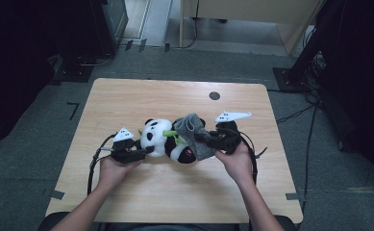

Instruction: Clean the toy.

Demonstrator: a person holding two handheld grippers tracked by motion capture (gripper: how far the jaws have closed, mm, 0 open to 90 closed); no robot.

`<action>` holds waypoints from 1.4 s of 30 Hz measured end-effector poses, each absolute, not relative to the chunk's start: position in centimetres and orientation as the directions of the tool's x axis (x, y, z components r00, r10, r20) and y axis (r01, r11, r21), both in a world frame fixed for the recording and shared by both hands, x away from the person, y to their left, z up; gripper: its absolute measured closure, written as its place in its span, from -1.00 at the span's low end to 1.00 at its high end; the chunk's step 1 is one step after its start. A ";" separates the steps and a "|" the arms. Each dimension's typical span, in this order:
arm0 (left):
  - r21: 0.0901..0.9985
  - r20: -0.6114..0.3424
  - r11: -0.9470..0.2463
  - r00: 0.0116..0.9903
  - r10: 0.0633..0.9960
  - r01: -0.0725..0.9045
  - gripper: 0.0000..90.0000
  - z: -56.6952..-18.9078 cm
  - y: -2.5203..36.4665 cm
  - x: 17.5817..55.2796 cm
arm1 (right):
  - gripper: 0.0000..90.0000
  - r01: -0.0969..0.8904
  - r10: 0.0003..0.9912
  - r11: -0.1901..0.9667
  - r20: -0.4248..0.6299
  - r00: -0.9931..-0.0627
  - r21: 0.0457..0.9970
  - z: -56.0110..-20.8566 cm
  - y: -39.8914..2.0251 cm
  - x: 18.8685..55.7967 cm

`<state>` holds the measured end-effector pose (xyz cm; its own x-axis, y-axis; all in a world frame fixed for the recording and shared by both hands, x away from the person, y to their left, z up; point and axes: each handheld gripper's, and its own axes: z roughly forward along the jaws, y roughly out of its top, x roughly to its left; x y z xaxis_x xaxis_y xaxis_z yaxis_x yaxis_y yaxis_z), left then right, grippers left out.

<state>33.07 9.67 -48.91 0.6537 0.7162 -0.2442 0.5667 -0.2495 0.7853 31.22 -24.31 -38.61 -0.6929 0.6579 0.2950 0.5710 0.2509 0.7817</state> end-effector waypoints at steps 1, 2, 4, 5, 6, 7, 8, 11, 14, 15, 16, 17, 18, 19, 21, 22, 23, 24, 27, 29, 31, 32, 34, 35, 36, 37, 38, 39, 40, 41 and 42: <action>0.785 -0.245 -0.248 0.653 0.717 0.568 0.04 -48.9 9.7 33.1 | 0.76 0.557 0.630 0.268 0.294 -0.719 0.786 -38.2 -23.3 30.8; 0.784 -0.245 -0.249 0.653 0.717 0.569 0.04 -48.9 9.6 33.1 | 0.76 0.557 0.630 0.268 0.294 -0.719 0.786 -38.2 -23.3 30.8; 0.780 -0.258 -0.244 0.650 0.715 0.577 0.05 -48.9 9.7 33.1 | 0.76 0.552 0.609 0.343 0.268 -0.747 0.760 -38.6 -21.6 30.2; 0.779 -0.260 -0.242 0.650 0.714 0.578 0.05 -48.9 9.7 33.1 | 0.76 0.553 0.613 0.370 0.251 -0.749 0.746 -39.0 -21.2 30.2; 0.779 -0.256 -0.247 0.653 0.713 0.576 0.05 -48.9 9.7 33.1 | 0.76 0.557 0.618 0.392 0.238 -0.749 0.732 -39.5 -21.0 30.2; 0.780 -0.253 -0.250 0.654 0.713 0.574 0.05 -48.9 9.7 33.1 | 0.76 0.561 0.621 0.396 0.238 -0.746 0.727 -39.9 -20.9 30.2; 0.780 -0.253 -0.250 0.654 0.713 0.574 0.05 -48.9 9.7 33.1 | 0.76 0.571 0.623 0.394 0.248 -0.742 0.720 -40.3 -20.9 30.3; 0.778 -0.256 -0.252 0.657 0.709 0.575 0.06 -49.0 9.7 33.1 | 0.76 0.584 0.627 0.397 0.255 -0.736 0.708 -41.0 -21.2 30.4; 0.777 -0.258 -0.253 0.658 0.707 0.577 0.06 -49.0 9.7 33.1 | 0.76 0.588 0.638 0.418 0.237 -0.733 0.692 -41.3 -21.5 30.2; 0.777 -0.258 -0.254 0.659 0.706 0.576 0.06 -49.0 9.7 33.0 | 0.76 0.587 0.639 0.421 0.233 -0.733 0.692 -41.4 -21.7 30.2; 0.777 -0.257 -0.255 0.660 0.706 0.576 0.06 -49.0 9.7 33.0 | 0.76 0.589 0.639 0.421 0.235 -0.732 0.690 -41.5 -21.8 30.2; 0.777 -0.257 -0.255 0.660 0.706 0.576 0.06 -49.0 9.7 33.0 | 0.76 0.591 0.639 0.419 0.238 -0.731 0.690 -41.6 -22.0 30.1; 0.777 -0.255 -0.257 0.661 0.706 0.574 0.06 -49.0 9.7 33.0 | 0.76 0.591 0.639 0.419 0.238 -0.731 0.690 -41.6 -22.0 30.1; 0.777 -0.257 -0.256 0.661 0.704 0.575 0.06 -49.0 9.7 33.0 | 0.76 0.598 0.644 0.409 0.246 -0.724 0.689 -41.9 -22.5 29.9; 0.776 -0.258 -0.257 0.661 0.704 0.576 0.06 -49.0 9.7 33.0 | 0.76 0.603 0.657 0.397 0.245 -0.713 0.692 -42.1 -23.1 29.7; 0.776 -0.258 -0.258 0.662 0.704 0.576 0.06 -49.0 9.7 33.1 | 0.76 0.606 0.662 0.391 0.246 -0.708 0.692 -42.2 -23.3 29.7; 0.775 -0.259 -0.257 0.661 0.704 0.577 0.06 -49.0 9.7 33.1 | 0.76 0.607 0.669 0.388 0.241 -0.703 0.693 -42.3 -23.6 29.6; 0.775 -0.259 -0.257 0.661 0.704 0.578 0.06 -49.0 9.8 33.1 | 0.76 0.606 0.682 0.391 0.225 -0.696 0.693 -42.5 -24.0 29.6; 0.776 -0.258 -0.255 0.660 0.705 0.576 0.06 -49.0 9.8 33.1 | 0.76 0.635 0.723 0.409 0.192 -0.664 0.655 -43.4 -24.9 29.5; 0.779 -0.249 -0.260 0.663 0.706 0.570 0.06 -49.0 9.8 33.1 | 0.76 0.641 0.722 0.399 0.206 -0.660 0.655 -43.8 -25.2 29.4; 0.780 -0.245 -0.261 0.662 0.708 0.568 0.06 -49.0 9.7 33.0 | 0.76 0.665 0.724 0.355 0.256 -0.640 0.658 -44.3 -26.2 29.3; 0.780 -0.247 -0.258 0.660 0.710 0.570 0.06 -49.0 9.7 33.0 | 0.76 0.664 0.725 0.348 0.258 -0.638 0.662 -44.2 -26.4 29.2; 0.780 -0.248 -0.257 0.658 0.711 0.571 0.06 -49.0 9.7 33.0 | 0.76 0.654 0.719 0.325 0.270 -0.640 0.683 -43.6 -26.7 29.1; 0.780 -0.245 -0.258 0.658 0.712 0.570 0.06 -49.0 9.6 33.0 | 0.76 0.647 0.719 0.318 0.268 -0.641 0.693 -43.2 -26.7 29.0; 0.781 -0.242 -0.261 0.659 0.712 0.568 0.06 -49.0 9.6 33.0 | 0.76 0.636 0.715 0.312 0.267 -0.647 0.706 -42.4 -26.7 28.8; 0.781 -0.237 -0.265 0.661 0.712 0.565 0.06 -49.0 9.6 33.0 | 0.76 0.622 0.709 0.307 0.263 -0.654 0.720 -41.8 -26.5 28.7; 0.781 -0.235 -0.265 0.661 0.713 0.565 0.06 -49.0 9.6 33.0 | 0.76 0.612 0.706 0.306 0.257 -0.659 0.729 -41.3 -26.4 28.6; 0.781 -0.235 -0.266 0.660 0.713 0.565 0.05 -48.9 9.6 33.0 | 0.76 0.598 0.700 0.307 0.251 -0.669 0.740 -40.6 -26.1 28.6; 0.781 -0.235 -0.266 0.660 0.713 0.565 0.05 -48.9 9.6 33.0 | 0.76 0.598 0.700 0.307 0.251 -0.669 0.740 -40.6 -26.1 28.6; 0.781 -0.234 -0.266 0.660 0.714 0.565 0.06 -48.9 9.6 33.0 | 0.76 0.575 0.679 0.308 0.248 -0.691 0.758 -39.4 -25.1 28.6; 0.781 -0.234 -0.266 0.660 0.714 0.565 0.06 -48.9 9.6 33.0 | 0.76 0.575 0.679 0.308 0.248 -0.691 0.758 -39.4 -25.1 28.6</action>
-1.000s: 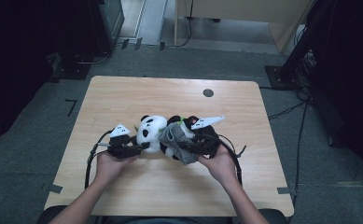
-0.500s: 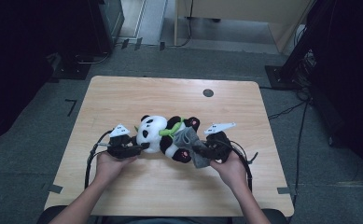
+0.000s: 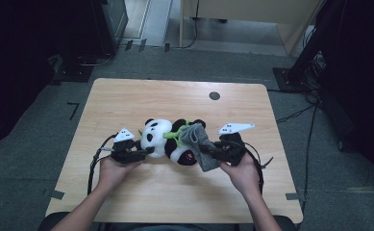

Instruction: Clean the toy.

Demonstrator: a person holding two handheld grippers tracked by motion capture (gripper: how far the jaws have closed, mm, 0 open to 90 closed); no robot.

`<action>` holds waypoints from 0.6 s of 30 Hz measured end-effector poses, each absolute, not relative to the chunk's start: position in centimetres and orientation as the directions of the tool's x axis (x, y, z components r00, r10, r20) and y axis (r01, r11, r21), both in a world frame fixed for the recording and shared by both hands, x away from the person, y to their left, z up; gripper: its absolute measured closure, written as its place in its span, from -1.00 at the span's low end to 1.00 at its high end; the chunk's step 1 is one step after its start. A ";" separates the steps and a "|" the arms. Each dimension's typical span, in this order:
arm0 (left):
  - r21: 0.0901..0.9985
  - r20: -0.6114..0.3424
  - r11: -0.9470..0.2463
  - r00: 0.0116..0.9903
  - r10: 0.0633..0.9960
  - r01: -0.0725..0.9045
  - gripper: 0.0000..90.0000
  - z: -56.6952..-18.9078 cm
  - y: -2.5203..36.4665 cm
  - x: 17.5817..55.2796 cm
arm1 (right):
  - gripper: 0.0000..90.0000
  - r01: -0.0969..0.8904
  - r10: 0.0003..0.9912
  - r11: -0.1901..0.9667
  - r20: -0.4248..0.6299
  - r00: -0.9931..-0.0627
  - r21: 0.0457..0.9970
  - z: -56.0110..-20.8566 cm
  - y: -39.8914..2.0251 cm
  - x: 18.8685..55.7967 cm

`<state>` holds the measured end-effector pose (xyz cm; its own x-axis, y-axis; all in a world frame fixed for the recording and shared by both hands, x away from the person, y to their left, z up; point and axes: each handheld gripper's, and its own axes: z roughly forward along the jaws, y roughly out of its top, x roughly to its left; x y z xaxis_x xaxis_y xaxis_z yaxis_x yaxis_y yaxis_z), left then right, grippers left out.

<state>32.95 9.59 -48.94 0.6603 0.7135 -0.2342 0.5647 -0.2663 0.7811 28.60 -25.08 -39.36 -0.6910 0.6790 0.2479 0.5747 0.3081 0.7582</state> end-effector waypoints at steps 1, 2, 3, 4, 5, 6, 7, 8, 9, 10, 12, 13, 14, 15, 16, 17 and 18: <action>0.781 -0.235 -0.265 0.659 0.714 0.566 0.06 -48.9 9.6 33.0 | 0.76 0.557 0.657 0.322 0.243 -0.713 0.765 -38.7 -23.8 28.7; 0.781 -0.237 -0.263 0.658 0.715 0.567 0.06 -48.9 9.6 32.9 | 0.75 0.554 0.648 0.326 0.245 -0.721 0.766 -38.5 -23.2 28.8; 0.781 -0.239 -0.260 0.657 0.715 0.568 0.06 -48.9 9.5 32.9 | 0.75 0.553 0.632 0.332 0.254 -0.732 0.764 -38.5 -22.2 28.9; 0.781 -0.239 -0.261 0.657 0.715 0.568 0.06 -48.9 9.5 32.9 | 0.75 0.552 0.618 0.342 0.261 -0.741 0.760 -38.5 -21.4 29.0; 0.781 -0.239 -0.261 0.657 0.715 0.568 0.06 -48.9 9.5 32.9 | 0.75 0.552 0.618 0.342 0.261 -0.741 0.760 -38.5 -21.4 29.0; 0.779 -0.236 -0.266 0.659 0.714 0.567 0.06 -48.9 9.6 32.9 | 0.75 0.547 0.594 0.377 0.258 -0.762 0.747 -39.1 -19.8 29.0; 0.779 -0.238 -0.265 0.659 0.714 0.568 0.06 -48.9 9.6 32.9 | 0.75 0.549 0.591 0.391 0.256 -0.765 0.738 -39.4 -19.3 29.1; 0.779 -0.239 -0.264 0.658 0.714 0.569 0.06 -48.9 9.6 32.9 | 0.75 0.550 0.599 0.418 0.237 -0.765 0.723 -40.1 -18.6 29.2; 0.778 -0.242 -0.264 0.660 0.711 0.570 0.06 -48.9 9.6 32.9 | 0.74 0.555 0.609 0.432 0.224 -0.761 0.711 -40.5 -18.4 29.2; 0.777 -0.244 -0.265 0.662 0.709 0.571 0.07 -49.0 9.7 33.0 | 0.74 0.564 0.619 0.448 0.215 -0.755 0.694 -41.2 -18.3 29.4; 0.775 -0.247 -0.268 0.664 0.705 0.573 0.07 -49.0 9.7 33.0 | 0.74 0.583 0.627 0.443 0.229 -0.744 0.681 -42.3 -18.8 29.8; 0.774 -0.248 -0.268 0.664 0.706 0.574 0.07 -49.0 9.7 32.9 | 0.74 0.595 0.629 0.429 0.248 -0.737 0.680 -42.6 -19.2 30.0; 0.774 -0.250 -0.266 0.664 0.705 0.574 0.08 -49.0 9.6 32.9 | 0.75 0.614 0.630 0.402 0.282 -0.723 0.679 -42.8 -19.9 30.1; 0.774 -0.252 -0.266 0.664 0.704 0.575 0.08 -49.0 9.6 33.0 | 0.75 0.623 0.628 0.393 0.297 -0.719 0.676 -43.0 -20.4 30.1; 0.774 -0.252 -0.266 0.664 0.704 0.575 0.08 -49.0 9.6 33.0 | 0.75 0.628 0.629 0.395 0.301 -0.717 0.670 -43.1 -20.8 30.1; 0.773 -0.252 -0.268 0.666 0.702 0.575 0.08 -49.0 9.7 33.0 | 0.75 0.634 0.630 0.397 0.305 -0.714 0.664 -43.2 -21.1 29.9; 0.773 -0.252 -0.268 0.666 0.702 0.575 0.08 -49.0 9.7 33.0 | 0.75 0.637 0.630 0.398 0.308 -0.713 0.660 -43.3 -21.3 29.8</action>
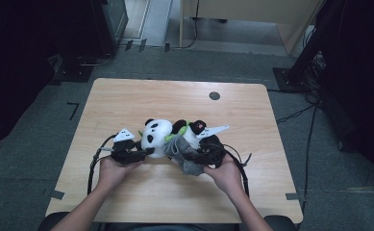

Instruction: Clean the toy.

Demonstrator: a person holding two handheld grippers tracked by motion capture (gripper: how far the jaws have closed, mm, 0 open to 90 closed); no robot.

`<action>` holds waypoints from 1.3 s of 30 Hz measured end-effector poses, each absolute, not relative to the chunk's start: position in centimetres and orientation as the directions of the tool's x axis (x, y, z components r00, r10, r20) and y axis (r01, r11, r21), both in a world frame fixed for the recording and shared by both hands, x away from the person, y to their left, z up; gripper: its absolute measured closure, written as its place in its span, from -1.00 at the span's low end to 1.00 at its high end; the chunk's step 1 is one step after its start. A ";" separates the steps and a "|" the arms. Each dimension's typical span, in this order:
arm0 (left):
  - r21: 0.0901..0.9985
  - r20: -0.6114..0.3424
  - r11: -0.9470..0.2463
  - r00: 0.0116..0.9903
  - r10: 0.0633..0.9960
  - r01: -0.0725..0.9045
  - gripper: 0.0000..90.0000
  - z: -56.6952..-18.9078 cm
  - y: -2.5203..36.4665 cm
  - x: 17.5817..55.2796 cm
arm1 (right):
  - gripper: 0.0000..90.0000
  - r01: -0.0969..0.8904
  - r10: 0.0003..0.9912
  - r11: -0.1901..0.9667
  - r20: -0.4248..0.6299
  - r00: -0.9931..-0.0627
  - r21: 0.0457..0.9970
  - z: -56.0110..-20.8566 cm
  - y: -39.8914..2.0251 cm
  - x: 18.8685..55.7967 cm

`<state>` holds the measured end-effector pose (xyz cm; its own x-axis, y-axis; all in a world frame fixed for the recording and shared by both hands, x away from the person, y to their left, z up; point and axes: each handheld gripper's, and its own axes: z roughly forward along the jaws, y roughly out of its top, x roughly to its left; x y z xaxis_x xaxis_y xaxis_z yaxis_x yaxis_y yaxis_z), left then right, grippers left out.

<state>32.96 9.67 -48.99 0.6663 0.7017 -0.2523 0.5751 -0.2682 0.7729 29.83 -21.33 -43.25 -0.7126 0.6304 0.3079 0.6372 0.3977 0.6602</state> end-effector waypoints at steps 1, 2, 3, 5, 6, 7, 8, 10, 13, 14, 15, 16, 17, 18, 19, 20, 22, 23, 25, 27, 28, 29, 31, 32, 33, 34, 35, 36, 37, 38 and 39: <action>0.773 -0.250 -0.271 0.668 0.701 0.574 0.08 -49.0 9.6 32.9 | 0.75 0.637 0.630 0.398 0.308 -0.713 0.660 -43.3 -21.3 29.8; 0.772 -0.252 -0.270 0.668 0.700 0.576 0.08 -49.0 9.6 32.9 | 0.75 0.637 0.631 0.404 0.304 -0.714 0.657 -43.3 -21.8 29.4; 0.772 -0.252 -0.270 0.668 0.700 0.576 0.08 -49.0 9.6 32.9 | 0.75 0.637 0.631 0.404 0.304 -0.714 0.657 -43.3 -21.8 29.4; 0.772 -0.253 -0.272 0.670 0.698 0.574 0.08 -49.0 9.6 32.9 | 0.76 0.636 0.632 0.405 0.301 -0.714 0.657 -43.4 -22.3 29.0; 0.772 -0.253 -0.272 0.670 0.698 0.574 0.08 -49.0 9.6 32.9 | 0.76 0.636 0.633 0.403 0.302 -0.713 0.658 -43.5 -22.4 28.9; 0.772 -0.252 -0.272 0.670 0.698 0.574 0.08 -49.0 9.6 32.9 | 0.76 0.636 0.633 0.403 0.302 -0.713 0.658 -43.5 -22.4 28.9; 0.773 -0.253 -0.272 0.672 0.696 0.573 0.08 -49.0 9.6 32.9 | 0.76 0.639 0.636 0.392 0.306 -0.708 0.662 -43.5 -22.7 28.8; 0.774 -0.255 -0.270 0.672 0.696 0.573 0.08 -49.0 9.6 32.9 | 0.76 0.638 0.637 0.391 0.305 -0.707 0.663 -43.4 -22.8 28.8; 0.773 -0.255 -0.270 0.671 0.696 0.574 0.08 -49.0 9.6 32.9 | 0.76 0.637 0.646 0.387 0.297 -0.703 0.667 -43.1 -23.5 28.6; 0.773 -0.257 -0.268 0.670 0.697 0.575 0.08 -49.0 9.6 32.9 | 0.76 0.639 0.648 0.379 0.301 -0.699 0.669 -43.0 -23.8 28.6; 0.773 -0.257 -0.268 0.670 0.697 0.575 0.08 -49.0 9.6 32.9 | 0.76 0.641 0.649 0.373 0.306 -0.697 0.671 -43.0 -24.1 28.6; 0.772 -0.259 -0.266 0.668 0.697 0.577 0.08 -49.0 9.6 32.9 | 0.76 0.648 0.654 0.360 0.314 -0.688 0.671 -43.0 -24.5 28.6; 0.772 -0.259 -0.266 0.668 0.697 0.577 0.08 -49.0 9.6 32.9 | 0.76 0.653 0.656 0.350 0.322 -0.683 0.672 -42.9 -24.8 28.6; 0.773 -0.259 -0.266 0.669 0.697 0.577 0.08 -49.0 9.6 32.9 | 0.76 0.659 0.659 0.339 0.331 -0.676 0.672 -43.0 -25.3 28.6; 0.773 -0.257 -0.268 0.670 0.697 0.575 0.08 -49.0 9.6 33.0 | 0.76 0.657 0.658 0.337 0.330 -0.676 0.674 -43.1 -25.6 28.5; 0.774 -0.252 -0.271 0.671 0.697 0.572 0.08 -49.1 9.6 32.9 | 0.76 0.653 0.664 0.337 0.321 -0.676 0.678 -43.1 -25.9 28.4; 0.777 -0.241 -0.277 0.674 0.698 0.565 0.08 -49.1 9.6 32.8 | 0.76 0.659 0.675 0.338 0.314 -0.668 0.672 -43.4 -26.6 28.4; 0.777 -0.241 -0.277 0.674 0.698 0.565 0.08 -49.1 9.6 32.8 | 0.76 0.659 0.675 0.338 0.314 -0.668 0.672 -43.4 -26.6 28.4; 0.781 -0.235 -0.279 0.677 0.698 0.558 0.08 -49.1 9.6 32.9 | 0.76 0.669 0.677 0.341 0.321 -0.662 0.661 -44.3 -27.1 28.4; 0.782 -0.236 -0.278 0.679 0.696 0.557 0.09 -49.1 9.7 32.9 | 0.76 0.677 0.680 0.343 0.325 -0.657 0.651 -44.7 -27.1 28.4; 0.785 -0.231 -0.281 0.681 0.695 0.553 0.09 -49.1 9.7 32.9 | 0.76 0.685 0.685 0.343 0.329 -0.651 0.643 -45.5 -27.2 28.7; 0.785 -0.231 -0.281 0.681 0.695 0.553 0.09 -49.1 9.7 32.9 | 0.76 0.685 0.685 0.343 0.329 -0.651 0.643 -45.5 -27.2 28.7; 0.790 -0.230 -0.279 0.686 0.691 0.546 0.09 -49.2 9.8 32.8 | 0.76 0.695 0.694 0.336 0.332 -0.639 0.636 -45.8 -27.5 28.9; 0.791 -0.244 -0.266 0.683 0.688 0.551 0.09 -49.2 9.9 33.0 | 0.76 0.692 0.714 0.351 0.298 -0.634 0.631 -45.9 -27.9 28.9; 0.791 -0.248 -0.264 0.683 0.687 0.552 0.09 -49.2 9.9 33.0 | 0.76 0.693 0.718 0.349 0.295 -0.631 0.631 -45.9 -28.1 28.9; 0.791 -0.248 -0.264 0.683 0.687 0.552 0.09 -49.2 9.9 33.0 | 0.76 0.693 0.718 0.349 0.295 -0.631 0.631 -45.9 -28.1 28.9; 0.791 -0.248 -0.263 0.682 0.688 0.553 0.09 -49.2 9.9 33.0 | 0.76 0.702 0.735 0.328 0.296 -0.610 0.632 -45.8 -28.8 29.0; 0.791 -0.248 -0.263 0.682 0.688 0.553 0.09 -49.2 9.9 33.0 | 0.76 0.701 0.738 0.314 0.300 -0.604 0.640 -45.7 -29.2 29.0; 0.791 -0.249 -0.261 0.680 0.689 0.554 0.09 -49.1 9.9 33.0 | 0.76 0.699 0.742 0.299 0.301 -0.598 0.650 -45.6 -29.5 29.1; 0.791 -0.249 -0.261 0.680 0.689 0.554 0.10 -49.1 9.9 33.0 | 0.76 0.699 0.742 0.299 0.301 -0.598 0.650 -45.6 -29.5 29.1; 0.790 -0.249 -0.261 0.680 0.690 0.554 0.10 -49.1 9.9 33.0 | 0.76 0.698 0.747 0.286 0.303 -0.592 0.657 -45.5 -29.7 29.1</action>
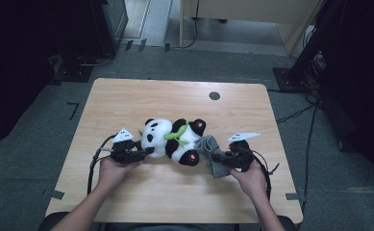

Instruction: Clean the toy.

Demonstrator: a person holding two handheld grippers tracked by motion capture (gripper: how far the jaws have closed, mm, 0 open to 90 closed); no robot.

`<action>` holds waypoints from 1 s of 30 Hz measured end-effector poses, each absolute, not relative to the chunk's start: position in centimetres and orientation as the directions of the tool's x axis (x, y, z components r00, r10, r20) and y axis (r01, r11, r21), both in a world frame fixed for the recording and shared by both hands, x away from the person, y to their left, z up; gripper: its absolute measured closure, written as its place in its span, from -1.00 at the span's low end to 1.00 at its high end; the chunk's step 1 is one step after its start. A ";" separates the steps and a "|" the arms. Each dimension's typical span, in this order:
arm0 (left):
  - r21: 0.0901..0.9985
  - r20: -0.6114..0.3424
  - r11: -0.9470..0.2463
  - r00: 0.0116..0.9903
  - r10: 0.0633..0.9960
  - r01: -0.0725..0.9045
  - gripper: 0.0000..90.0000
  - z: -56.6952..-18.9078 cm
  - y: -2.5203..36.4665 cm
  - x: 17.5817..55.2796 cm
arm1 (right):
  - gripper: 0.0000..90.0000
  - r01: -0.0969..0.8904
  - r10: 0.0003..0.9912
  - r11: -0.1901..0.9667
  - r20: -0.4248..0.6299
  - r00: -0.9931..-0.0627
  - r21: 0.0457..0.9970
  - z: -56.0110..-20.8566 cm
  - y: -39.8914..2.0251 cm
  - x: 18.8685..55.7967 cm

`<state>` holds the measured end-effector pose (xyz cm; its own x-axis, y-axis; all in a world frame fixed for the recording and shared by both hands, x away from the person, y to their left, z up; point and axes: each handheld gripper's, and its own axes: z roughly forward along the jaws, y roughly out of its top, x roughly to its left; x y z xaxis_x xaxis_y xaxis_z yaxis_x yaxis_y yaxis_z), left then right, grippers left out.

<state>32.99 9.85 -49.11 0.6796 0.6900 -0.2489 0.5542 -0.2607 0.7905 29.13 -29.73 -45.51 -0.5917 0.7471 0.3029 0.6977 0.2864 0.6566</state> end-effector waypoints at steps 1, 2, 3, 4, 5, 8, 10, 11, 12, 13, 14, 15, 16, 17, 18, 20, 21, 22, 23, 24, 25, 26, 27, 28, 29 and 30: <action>0.791 -0.252 -0.256 0.678 0.691 0.556 0.10 -49.1 9.8 33.0 | 0.76 0.701 0.753 0.266 0.312 -0.580 0.662 -45.3 -30.1 29.3; 0.791 -0.251 -0.256 0.677 0.692 0.555 0.10 -49.1 9.8 33.0 | 0.76 0.698 0.753 0.252 0.317 -0.576 0.671 -45.1 -30.3 29.5; 0.792 -0.250 -0.256 0.677 0.692 0.554 0.10 -49.1 9.8 33.0 | 0.76 0.691 0.754 0.241 0.317 -0.575 0.682 -44.7 -30.5 29.9; 0.792 -0.250 -0.256 0.677 0.692 0.554 0.10 -49.1 9.8 33.0 | 0.76 0.689 0.756 0.240 0.314 -0.575 0.684 -44.6 -30.5 30.0; 0.791 -0.252 -0.254 0.675 0.694 0.557 0.10 -49.0 9.8 33.0 | 0.76 0.685 0.757 0.234 0.313 -0.574 0.690 -44.3 -30.5 30.2; 0.793 -0.245 -0.258 0.676 0.695 0.553 0.10 -49.0 9.8 33.0 | 0.76 0.656 0.746 0.224 0.307 -0.591 0.720 -43.4 -30.3 30.6; 0.792 -0.246 -0.256 0.674 0.696 0.554 0.10 -49.0 9.7 33.0 | 0.76 0.623 0.730 0.221 0.296 -0.616 0.751 -42.5 -29.5 31.0; 0.792 -0.246 -0.256 0.674 0.696 0.554 0.10 -49.0 9.7 33.0 | 0.76 0.615 0.723 0.221 0.296 -0.624 0.757 -42.2 -29.1 31.2; 0.793 -0.245 -0.257 0.676 0.695 0.552 0.10 -49.0 9.7 33.0 | 0.76 0.599 0.710 0.229 0.289 -0.642 0.767 -41.8 -28.2 31.5; 0.792 -0.244 -0.260 0.677 0.694 0.552 0.10 -49.0 9.7 33.0 | 0.76 0.593 0.702 0.236 0.287 -0.652 0.770 -41.6 -27.6 31.8; 0.792 -0.244 -0.260 0.677 0.694 0.552 0.10 -49.0 9.7 33.0 | 0.76 0.588 0.687 0.252 0.286 -0.668 0.769 -41.6 -26.6 32.2; 0.792 -0.245 -0.259 0.677 0.694 0.553 0.10 -49.0 9.7 33.0 | 0.76 0.586 0.673 0.275 0.283 -0.684 0.762 -41.7 -25.8 32.4; 0.789 -0.247 -0.261 0.676 0.694 0.556 0.10 -49.0 9.8 33.0 | 0.76 0.587 0.668 0.303 0.272 -0.693 0.751 -41.9 -25.1 32.5; 0.789 -0.247 -0.261 0.676 0.694 0.556 0.10 -49.0 9.8 33.0 | 0.76 0.587 0.668 0.303 0.272 -0.693 0.751 -41.9 -25.1 32.5; 0.789 -0.246 -0.263 0.677 0.693 0.556 0.10 -49.0 9.8 33.0 | 0.76 0.592 0.663 0.342 0.259 -0.703 0.730 -42.5 -24.5 32.3; 0.788 -0.246 -0.264 0.678 0.693 0.556 0.10 -49.0 9.8 33.0 | 0.76 0.592 0.662 0.345 0.258 -0.704 0.728 -42.7 -24.7 32.1; 0.788 -0.249 -0.260 0.676 0.694 0.558 0.10 -49.0 9.8 33.0 | 0.76 0.598 0.667 0.338 0.263 -0.697 0.727 -42.8 -25.0 32.0; 0.788 -0.253 -0.257 0.674 0.694 0.560 0.10 -49.0 9.8 33.1 | 0.76 0.609 0.699 0.335 0.244 -0.672 0.719 -42.9 -26.4 31.6; 0.789 -0.249 -0.258 0.674 0.696 0.558 0.10 -49.0 9.8 33.1 | 0.76 0.610 0.711 0.316 0.245 -0.660 0.726 -42.9 -27.2 31.4; 0.789 -0.249 -0.258 0.674 0.696 0.558 0.10 -49.0 9.8 33.1 | 0.76 0.612 0.718 0.301 0.249 -0.650 0.732 -42.9 -27.9 31.4; 0.789 -0.248 -0.258 0.673 0.697 0.558 0.10 -48.9 9.8 33.0 | 0.76 0.616 0.737 0.272 0.251 -0.628 0.740 -42.8 -28.9 31.4; 0.790 -0.246 -0.258 0.673 0.697 0.557 0.10 -48.9 9.8 33.0 | 0.76 0.612 0.748 0.254 0.249 -0.615 0.749 -42.7 -29.8 31.4; 0.790 -0.246 -0.258 0.673 0.697 0.557 0.10 -48.9 9.8 33.0 | 0.76 0.614 0.757 0.238 0.252 -0.603 0.753 -42.7 -30.4 31.4; 0.791 -0.244 -0.258 0.673 0.698 0.555 0.10 -48.9 9.8 33.0 | 0.76 0.619 0.779 0.215 0.250 -0.575 0.755 -42.7 -31.3 31.6; 0.791 -0.244 -0.258 0.673 0.698 0.555 0.10 -48.9 9.8 33.0 | 0.76 0.622 0.789 0.207 0.247 -0.562 0.755 -42.8 -31.9 31.7; 0.791 -0.245 -0.258 0.672 0.699 0.555 0.10 -48.9 9.8 33.0 | 0.76 0.622 0.789 0.207 0.247 -0.562 0.755 -42.8 -31.9 31.7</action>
<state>32.97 9.76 -48.89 0.6724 0.6986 -0.2446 0.5553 -0.2576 0.7908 31.72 -31.89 -42.84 -0.5624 0.7890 0.2473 0.6219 0.2065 0.7554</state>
